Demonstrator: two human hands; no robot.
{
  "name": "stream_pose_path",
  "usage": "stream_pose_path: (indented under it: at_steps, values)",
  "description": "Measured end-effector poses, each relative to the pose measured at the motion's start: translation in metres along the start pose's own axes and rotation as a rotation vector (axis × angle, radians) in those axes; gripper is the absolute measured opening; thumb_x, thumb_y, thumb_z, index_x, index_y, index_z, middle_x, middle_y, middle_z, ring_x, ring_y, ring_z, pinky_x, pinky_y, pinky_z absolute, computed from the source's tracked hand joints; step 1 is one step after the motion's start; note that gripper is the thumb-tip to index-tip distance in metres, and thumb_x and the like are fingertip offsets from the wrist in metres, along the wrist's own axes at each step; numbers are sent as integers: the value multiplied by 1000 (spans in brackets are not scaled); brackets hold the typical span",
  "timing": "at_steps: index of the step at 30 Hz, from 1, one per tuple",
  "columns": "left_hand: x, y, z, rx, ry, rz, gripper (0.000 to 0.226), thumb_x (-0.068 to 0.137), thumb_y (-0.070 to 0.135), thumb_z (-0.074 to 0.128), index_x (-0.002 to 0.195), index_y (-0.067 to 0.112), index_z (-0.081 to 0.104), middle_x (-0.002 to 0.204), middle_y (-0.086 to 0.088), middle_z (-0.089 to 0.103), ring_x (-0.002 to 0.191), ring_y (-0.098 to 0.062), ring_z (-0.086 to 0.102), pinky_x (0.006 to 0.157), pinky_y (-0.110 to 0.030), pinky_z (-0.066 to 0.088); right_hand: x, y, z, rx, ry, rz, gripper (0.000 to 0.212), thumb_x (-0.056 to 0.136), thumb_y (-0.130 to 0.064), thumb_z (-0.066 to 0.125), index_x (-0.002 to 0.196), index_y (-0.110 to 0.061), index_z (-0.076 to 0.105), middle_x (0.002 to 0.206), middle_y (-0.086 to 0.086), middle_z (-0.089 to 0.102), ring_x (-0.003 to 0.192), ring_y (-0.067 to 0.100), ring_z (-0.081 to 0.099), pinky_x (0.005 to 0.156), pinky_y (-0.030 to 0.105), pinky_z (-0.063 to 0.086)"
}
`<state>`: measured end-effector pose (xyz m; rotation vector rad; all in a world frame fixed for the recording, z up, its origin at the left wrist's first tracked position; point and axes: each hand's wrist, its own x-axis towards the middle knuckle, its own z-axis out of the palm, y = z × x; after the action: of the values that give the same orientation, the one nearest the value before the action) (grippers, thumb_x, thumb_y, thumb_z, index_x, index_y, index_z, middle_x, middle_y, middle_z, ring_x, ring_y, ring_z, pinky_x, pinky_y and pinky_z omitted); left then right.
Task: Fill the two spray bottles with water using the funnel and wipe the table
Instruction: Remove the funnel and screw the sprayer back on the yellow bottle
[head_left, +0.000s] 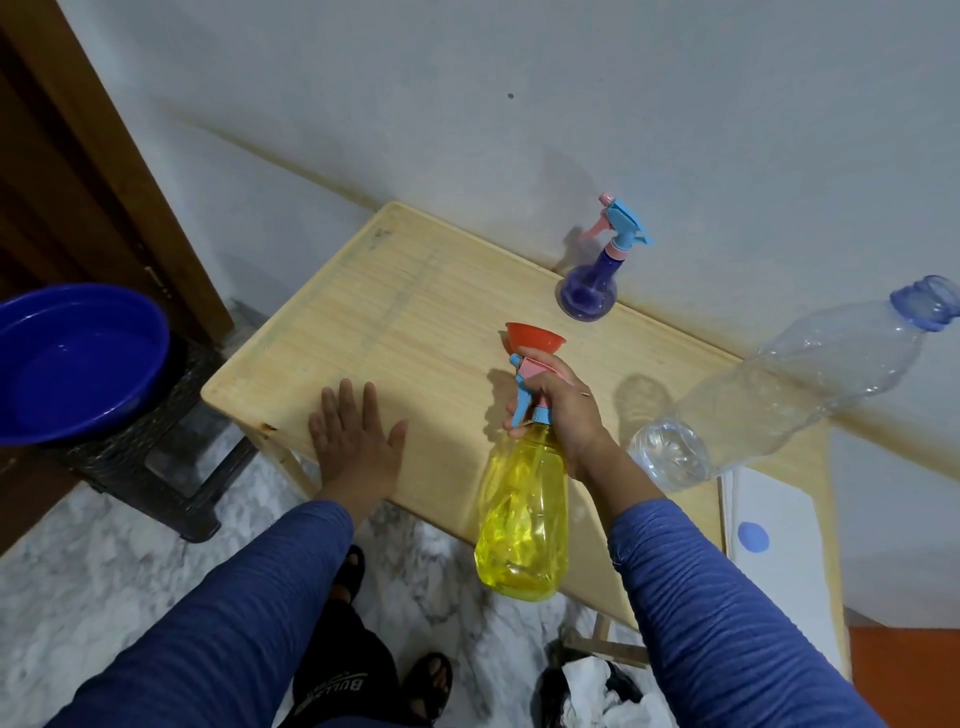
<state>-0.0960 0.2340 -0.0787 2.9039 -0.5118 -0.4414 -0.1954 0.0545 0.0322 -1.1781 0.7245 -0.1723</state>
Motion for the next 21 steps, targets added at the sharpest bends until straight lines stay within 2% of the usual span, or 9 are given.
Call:
stream_pose_path:
  at_steps: [2, 6, 10, 12, 14, 17, 21]
  values:
    - [0, 0, 1, 5, 0, -2, 71, 95, 55, 12, 147, 16, -15, 155, -13, -18, 142, -31, -17, 115, -47, -7, 0, -1, 1, -32, 5, -12, 40, 85, 0, 44, 110, -24, 64, 90, 16, 60, 69, 27, 64, 58, 36, 56]
    - [0, 0, 2, 2, 4, -2, 71, 95, 55, 13, 147, 16, -14, 155, -13, -17, 142, -31, -17, 115, -47, -7, -2, -4, 0, -82, -37, -36, 45, 87, 0, 43, 123, -23, 57, 112, 18, 64, 88, 25, 71, 62, 34, 57]
    - [0, 0, 1, -11, 0, 2, 71, 95, 55, 13, 147, 16, -14, 155, -13, -17, 142, -31, -17, 115, -47, -7, -6, -10, 2, -94, -44, -92, 45, 88, 0, 43, 125, -21, 56, 106, 20, 67, 78, 21, 71, 68, 35, 55]
    - [0, 0, 1, -1, 5, 7, 71, 95, 55, 13, 147, 15, -14, 155, -13, -17, 142, -32, -16, 115, -47, -6, -9, -17, 4, -113, -47, -170, 44, 89, 1, 42, 124, -22, 56, 106, 12, 68, 84, 19, 71, 69, 36, 55]
    - [0, 0, 1, 0, 8, 9, 71, 95, 55, 13, 147, 15, -14, 155, -13, -17, 142, -32, -16, 115, -47, -6, -12, -25, 7, -178, -44, -297, 43, 91, 1, 42, 122, -25, 55, 119, 11, 64, 100, 19, 68, 72, 34, 57]
    - [0, -1, 0, -13, 6, 15, 70, 95, 54, 13, 147, 15, -13, 156, -13, -17, 142, -32, -17, 114, -47, -7, -16, -35, 10, -276, -34, -460, 40, 95, -3, 45, 126, -28, 50, 130, 9, 57, 108, 15, 65, 85, 25, 54]
    - [0, -2, 1, -27, 18, 28, 70, 95, 53, 17, 148, 16, -9, 156, -12, -14, 142, -31, -16, 114, -47, -6, -22, -32, 8, -441, 5, -609, 47, 96, -8, 48, 137, -30, 37, 130, -12, 53, 115, 1, 58, 96, 15, 44]
